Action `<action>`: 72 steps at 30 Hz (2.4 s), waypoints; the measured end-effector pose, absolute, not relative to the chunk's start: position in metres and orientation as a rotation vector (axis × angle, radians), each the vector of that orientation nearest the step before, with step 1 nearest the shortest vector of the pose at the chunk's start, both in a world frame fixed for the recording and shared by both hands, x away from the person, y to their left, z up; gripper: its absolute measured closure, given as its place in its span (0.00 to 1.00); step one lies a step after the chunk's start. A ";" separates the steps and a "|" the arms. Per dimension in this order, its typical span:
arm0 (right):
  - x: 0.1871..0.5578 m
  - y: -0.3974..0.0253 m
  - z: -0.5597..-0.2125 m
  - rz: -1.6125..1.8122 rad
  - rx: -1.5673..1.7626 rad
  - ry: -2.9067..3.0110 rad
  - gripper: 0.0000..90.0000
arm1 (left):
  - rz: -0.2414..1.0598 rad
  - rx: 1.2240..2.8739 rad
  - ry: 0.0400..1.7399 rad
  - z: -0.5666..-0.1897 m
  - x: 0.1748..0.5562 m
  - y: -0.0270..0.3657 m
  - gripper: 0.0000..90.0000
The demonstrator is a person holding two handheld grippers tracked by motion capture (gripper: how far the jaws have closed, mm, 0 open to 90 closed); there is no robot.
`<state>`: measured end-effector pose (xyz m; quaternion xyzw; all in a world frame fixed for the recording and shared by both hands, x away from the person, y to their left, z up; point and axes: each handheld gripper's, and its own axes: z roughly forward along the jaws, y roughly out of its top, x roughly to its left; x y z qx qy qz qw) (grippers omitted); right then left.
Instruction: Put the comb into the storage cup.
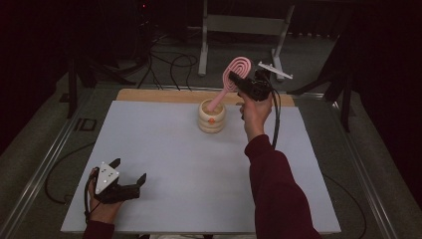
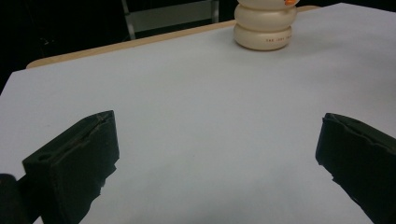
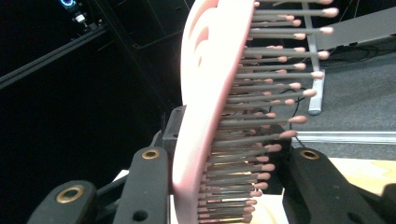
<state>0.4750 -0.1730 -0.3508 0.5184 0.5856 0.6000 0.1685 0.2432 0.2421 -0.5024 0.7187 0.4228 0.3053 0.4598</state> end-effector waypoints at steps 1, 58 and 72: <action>0.475 -0.173 -0.351 1.706 1.473 1.665 0.71 | 0.752 1.769 1.041 -0.502 0.243 0.242 0.00; 0.478 -0.171 -0.378 1.639 1.514 1.629 0.71 | 0.747 1.772 1.037 -0.503 0.244 0.241 0.00; 0.477 -0.165 -0.386 1.605 1.512 1.639 0.71 | 0.748 1.772 1.036 -0.503 0.243 0.240 0.00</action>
